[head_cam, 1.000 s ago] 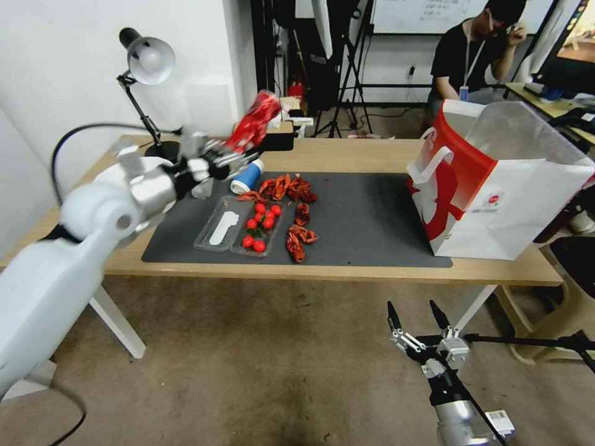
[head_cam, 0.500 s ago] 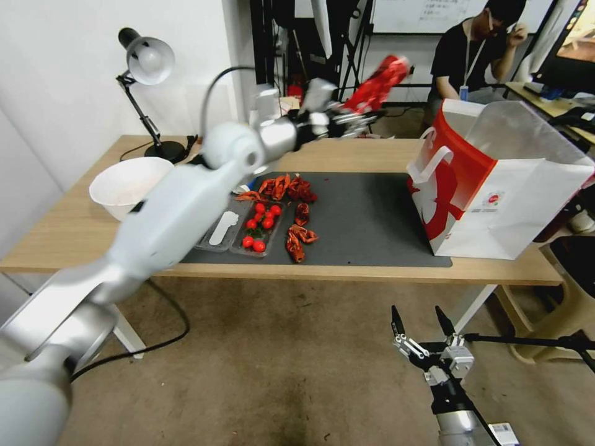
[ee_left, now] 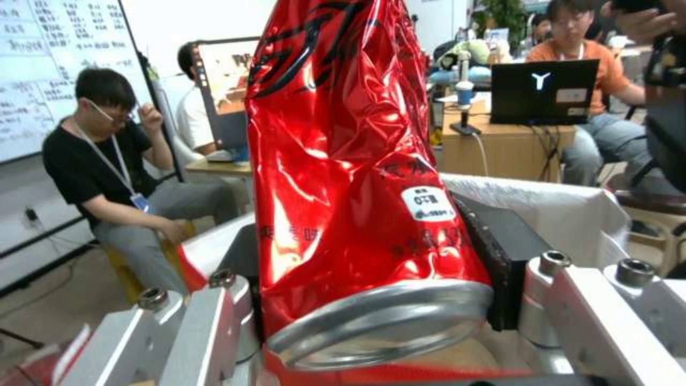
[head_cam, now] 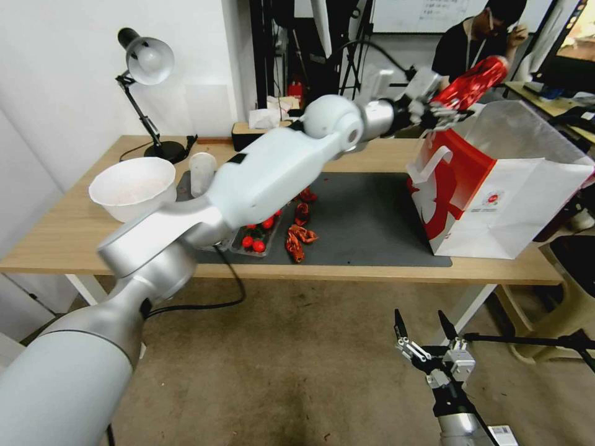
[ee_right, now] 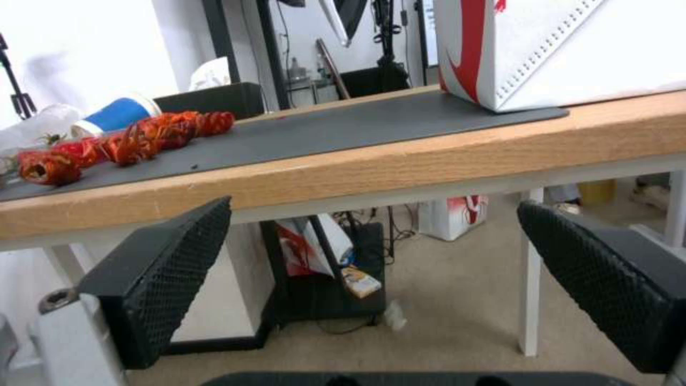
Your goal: Pick up the trash from the table and place it into the takeout bag.
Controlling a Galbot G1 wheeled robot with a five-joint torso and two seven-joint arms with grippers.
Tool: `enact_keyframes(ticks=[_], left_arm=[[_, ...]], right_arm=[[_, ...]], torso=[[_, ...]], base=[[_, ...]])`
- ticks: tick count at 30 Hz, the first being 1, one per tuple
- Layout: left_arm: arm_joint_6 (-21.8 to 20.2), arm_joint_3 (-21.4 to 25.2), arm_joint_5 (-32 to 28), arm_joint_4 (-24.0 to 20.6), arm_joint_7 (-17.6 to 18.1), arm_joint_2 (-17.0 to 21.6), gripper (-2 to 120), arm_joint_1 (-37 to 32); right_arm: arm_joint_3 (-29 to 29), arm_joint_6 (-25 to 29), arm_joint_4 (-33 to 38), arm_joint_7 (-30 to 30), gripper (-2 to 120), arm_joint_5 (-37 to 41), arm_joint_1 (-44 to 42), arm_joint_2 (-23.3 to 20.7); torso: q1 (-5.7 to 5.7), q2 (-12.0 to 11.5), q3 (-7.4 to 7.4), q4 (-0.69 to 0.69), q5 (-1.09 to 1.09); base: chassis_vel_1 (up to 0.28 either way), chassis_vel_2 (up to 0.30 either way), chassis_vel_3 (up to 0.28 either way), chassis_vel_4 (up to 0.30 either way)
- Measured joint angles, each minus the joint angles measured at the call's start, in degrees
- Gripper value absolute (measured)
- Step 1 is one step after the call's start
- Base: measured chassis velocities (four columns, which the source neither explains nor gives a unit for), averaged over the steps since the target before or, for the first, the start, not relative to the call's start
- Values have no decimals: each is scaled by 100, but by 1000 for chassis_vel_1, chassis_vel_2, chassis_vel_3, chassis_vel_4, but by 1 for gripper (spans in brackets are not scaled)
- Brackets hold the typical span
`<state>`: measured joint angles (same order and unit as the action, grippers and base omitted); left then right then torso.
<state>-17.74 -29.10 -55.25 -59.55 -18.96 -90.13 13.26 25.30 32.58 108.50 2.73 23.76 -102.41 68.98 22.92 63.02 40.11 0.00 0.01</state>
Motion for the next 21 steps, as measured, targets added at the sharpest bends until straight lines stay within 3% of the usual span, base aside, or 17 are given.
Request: enact_keyframes(ticks=[3, 8, 12, 16, 21], left_arm=[[-13, -133, 182, 211, -67, -171, 48, 225], [-19, -374, 481, 186, -139, -235, 48, 341], [-80, -702, 1541, 103, -508, -219, 48, 432], [-176, -867, 2135, 89, -599, -188, 48, 528], [-245, -930, 2395, 100, -614, -181, 48, 614]], right_arm=[[4, 27, -43, 0, 100, 16, 1, -30], [2, 37, -70, 0, 100, 40, 19, -54], [0, 37, -93, -21, 100, 147, 49, -97], [-3, 37, -123, -25, 100, 170, 79, -114], [-14, 37, -134, -25, 100, 175, 96, -111]], torso=[[0, 0, 0, 1, 0], [0, 1, 0, -1, 0], [0, 0, 0, -1, 0], [0, 0, 0, 1, -1], [0, 1, 0, 0, 0]], base=[[0, 0, 0, 0], [0, 0, 0, 0], [0, 0, 0, 0], [0, 0, 0, 0], [0, 0, 0, 0]])
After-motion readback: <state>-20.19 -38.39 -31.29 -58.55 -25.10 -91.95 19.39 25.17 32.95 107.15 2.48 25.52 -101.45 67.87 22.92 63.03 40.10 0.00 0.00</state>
